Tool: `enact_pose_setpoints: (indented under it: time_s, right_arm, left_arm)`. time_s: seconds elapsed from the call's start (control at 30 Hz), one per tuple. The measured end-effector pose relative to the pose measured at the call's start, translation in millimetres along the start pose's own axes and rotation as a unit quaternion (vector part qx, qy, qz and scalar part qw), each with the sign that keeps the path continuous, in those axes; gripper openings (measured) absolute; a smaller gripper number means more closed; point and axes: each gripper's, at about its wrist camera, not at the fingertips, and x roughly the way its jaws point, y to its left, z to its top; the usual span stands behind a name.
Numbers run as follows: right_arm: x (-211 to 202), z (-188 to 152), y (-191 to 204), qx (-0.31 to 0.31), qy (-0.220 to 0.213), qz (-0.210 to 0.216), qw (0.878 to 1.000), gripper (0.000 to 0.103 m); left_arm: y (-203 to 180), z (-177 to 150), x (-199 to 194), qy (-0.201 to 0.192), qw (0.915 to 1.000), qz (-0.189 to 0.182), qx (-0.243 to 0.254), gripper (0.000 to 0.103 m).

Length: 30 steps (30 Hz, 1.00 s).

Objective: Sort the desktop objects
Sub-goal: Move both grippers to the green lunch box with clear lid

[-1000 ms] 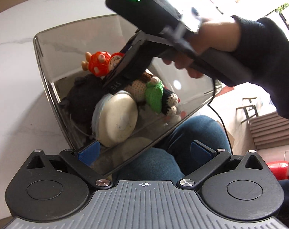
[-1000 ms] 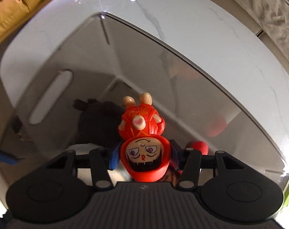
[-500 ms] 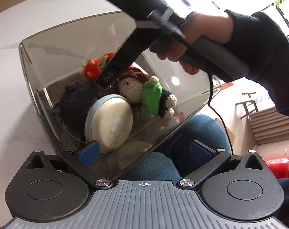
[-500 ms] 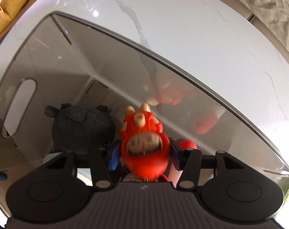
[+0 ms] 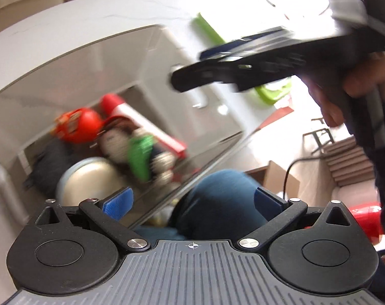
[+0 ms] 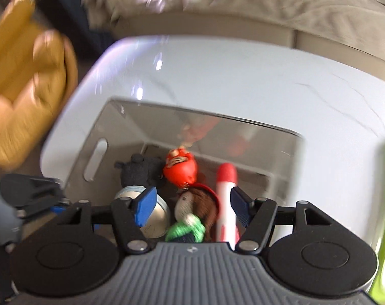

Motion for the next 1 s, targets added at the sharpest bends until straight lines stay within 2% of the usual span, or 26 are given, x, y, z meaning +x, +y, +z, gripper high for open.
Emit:
enact_pose_setpoints:
  time_s: [0.07, 0.17, 0.27, 0.33, 0.43, 0.57, 0.7, 0.8, 0.87, 1.0]
  right_arm:
    - [-32.4, -13.0, -20.2, 0.027, -0.038, -0.014, 0.999, 0.069]
    - [-77.0, -50.2, -56.5, 0.07, -0.093, -0.038, 0.992, 0.079]
    - [-100.6, -89.8, -113.1, 0.15, -0.128, -0.054, 0.979, 0.079]
    - [-105.2, -123.2, -148.2, 0.2, -0.143, -0.063, 0.967, 0.079]
    - [-110.1, -175.7, -197.2, 0.272, -0.156, -0.073, 0.947, 0.079]
    - [-108.3, -229.5, -244.3, 0.347, -0.177, -0.089, 0.917, 0.079]
    - [-87.7, -276.3, -286.6, 0.423, -0.196, -0.074, 0.881, 0.079]
    - [-75.3, -305.9, -306.5, 0.473, -0.22, -0.081, 0.849, 0.079]
    - [-67.4, -329.9, -319.9, 0.516, -0.251, -0.094, 0.814, 0.079]
    - [-54.8, -362.6, -336.6, 0.594, -0.336, -0.113, 0.723, 0.079]
  left_arm:
    - [-22.6, 15.7, 12.1, 0.005, 0.9998, -0.01, 0.013, 0.103]
    - [-61.1, 42.9, 37.8, 0.016, 0.999, -0.017, 0.039, 0.103]
    - [-103.3, 73.3, 72.7, 0.025, 0.9977, -0.007, 0.063, 0.103]
    - [-131.0, 92.2, 100.3, 0.023, 0.9966, 0.015, 0.078, 0.103]
    - [-165.2, 112.9, 137.4, 0.025, 0.995, 0.024, 0.094, 0.103]
    - [-192.3, 133.4, 186.1, 0.055, 0.9942, -0.009, 0.092, 0.103]
    - [-215.2, 145.4, 223.8, 0.07, 0.9909, 0.006, 0.115, 0.103]
    - [-220.5, 154.1, 242.1, 0.063, 0.9894, 0.016, 0.13, 0.103]
    - [-219.1, 163.2, 250.7, 0.05, 0.9907, 0.008, 0.126, 0.103]
    - [-209.1, 189.1, 264.6, 0.018, 0.9957, -0.014, 0.089, 0.103]
